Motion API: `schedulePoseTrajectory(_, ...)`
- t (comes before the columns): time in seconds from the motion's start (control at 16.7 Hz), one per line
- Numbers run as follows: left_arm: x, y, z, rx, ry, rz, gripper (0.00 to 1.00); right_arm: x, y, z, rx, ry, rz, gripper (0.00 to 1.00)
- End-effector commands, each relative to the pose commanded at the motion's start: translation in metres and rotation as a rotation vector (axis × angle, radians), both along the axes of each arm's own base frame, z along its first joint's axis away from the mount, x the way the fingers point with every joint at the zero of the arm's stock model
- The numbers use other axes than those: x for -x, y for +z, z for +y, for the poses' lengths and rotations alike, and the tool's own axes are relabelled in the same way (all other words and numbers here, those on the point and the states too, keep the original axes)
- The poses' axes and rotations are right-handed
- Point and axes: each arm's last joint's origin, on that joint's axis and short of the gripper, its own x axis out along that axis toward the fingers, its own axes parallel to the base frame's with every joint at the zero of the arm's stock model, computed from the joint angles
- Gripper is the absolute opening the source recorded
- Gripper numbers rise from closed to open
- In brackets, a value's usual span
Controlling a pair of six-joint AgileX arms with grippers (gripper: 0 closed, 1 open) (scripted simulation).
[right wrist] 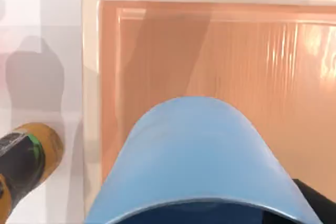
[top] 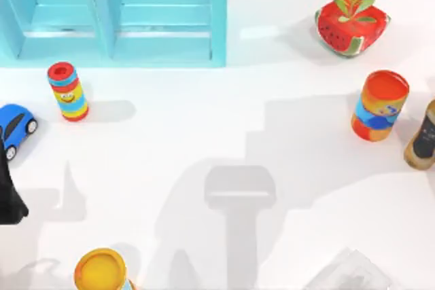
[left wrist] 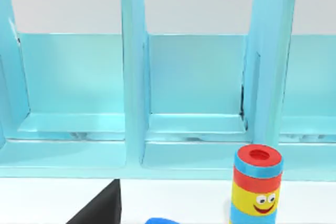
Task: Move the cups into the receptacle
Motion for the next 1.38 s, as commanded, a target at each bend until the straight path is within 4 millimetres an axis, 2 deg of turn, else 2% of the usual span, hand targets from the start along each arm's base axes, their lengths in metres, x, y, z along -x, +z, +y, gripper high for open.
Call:
schedulePoseTrajectory(0.06,0.000,0.000,0.000,0.000,0.000,0.000,1.00,0.012,-0.003,-0.024,0.011,-0.005,0.042,0.00)
schedulePoseTrajectory(0.18,0.000,0.000,0.000,0.000,0.000,0.000,1.00,0.036,-0.009,-0.058,0.012,-0.013,0.130,0.00)
schedulePoseTrajectory(0.36,0.000,0.000,0.000,0.000,0.000,0.000,1.00,0.058,-0.016,-0.079,-0.004,-0.018,0.219,0.00)
schedulePoseTrajectory(0.72,0.000,0.000,0.000,0.000,0.000,0.000,1.00,0.058,-0.020,-0.078,-0.004,-0.021,0.220,0.00)
schedulePoseTrajectory(0.84,0.000,0.000,0.000,0.000,0.000,0.000,1.00,0.057,-0.031,-0.077,-0.002,-0.022,0.215,0.00)
schedulePoseTrajectory(1.02,0.000,0.000,0.000,0.000,0.000,0.000,1.00,0.058,-0.063,-0.072,-0.006,-0.012,0.226,0.00)
schedulePoseTrajectory(1.14,0.000,0.000,0.000,0.000,0.000,0.000,1.00,0.059,-0.076,-0.070,-0.006,-0.013,0.225,0.00)
schedulePoseTrajectory(1.38,0.000,0.000,0.000,0.000,0.000,0.000,1.00,0.059,-0.081,-0.070,-0.006,-0.018,0.225,0.00)
